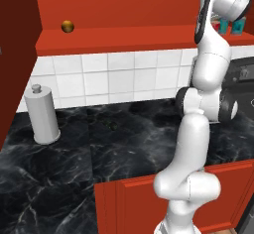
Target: Pick the cans from the counter and place them in their designated side in the cabinet.
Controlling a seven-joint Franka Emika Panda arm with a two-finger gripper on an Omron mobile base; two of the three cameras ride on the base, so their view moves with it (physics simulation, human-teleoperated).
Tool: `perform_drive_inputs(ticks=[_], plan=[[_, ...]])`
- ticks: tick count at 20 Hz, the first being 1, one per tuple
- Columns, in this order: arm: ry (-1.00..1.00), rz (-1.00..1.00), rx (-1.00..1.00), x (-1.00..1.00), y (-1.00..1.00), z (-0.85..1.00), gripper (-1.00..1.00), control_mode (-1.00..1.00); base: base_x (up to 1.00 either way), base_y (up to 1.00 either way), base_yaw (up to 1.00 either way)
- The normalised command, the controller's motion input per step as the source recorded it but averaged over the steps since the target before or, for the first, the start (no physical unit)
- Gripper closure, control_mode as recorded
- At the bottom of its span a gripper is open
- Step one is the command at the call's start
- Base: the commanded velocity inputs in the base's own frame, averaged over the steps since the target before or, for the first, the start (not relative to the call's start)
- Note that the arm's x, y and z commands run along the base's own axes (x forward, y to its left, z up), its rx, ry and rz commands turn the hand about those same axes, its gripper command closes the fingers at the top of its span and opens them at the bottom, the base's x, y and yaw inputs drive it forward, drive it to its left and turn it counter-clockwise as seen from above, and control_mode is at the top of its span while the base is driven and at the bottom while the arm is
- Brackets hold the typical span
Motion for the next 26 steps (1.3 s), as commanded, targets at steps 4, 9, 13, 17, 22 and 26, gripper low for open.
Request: perform_drive_inputs(ticks=[4,9,13,17,22,26], plan=[[0.00,0.00,0.00,0.06,-0.05,0.15,-1.00,-1.00,0.00,0.00,0.00],[-0.01,0.02,0.00,0.04,0.00,0.19,-1.00,-1.00,0.00,0.00,0.00],[-0.05,0.06,0.00,-0.07,0.00,0.21,-1.00,-1.00,0.00,0.00,0.00],[-0.05,0.08,0.00,-0.21,0.05,0.12,-1.00,-1.00,0.00,0.00,0.00],[-0.04,0.07,0.00,-0.42,0.29,0.00,-1.00,-1.00,0.00,0.00,0.00],[-0.08,0.06,0.00,-0.52,0.30,0.00,-1.00,-1.00,0.00,0.00,0.00]])
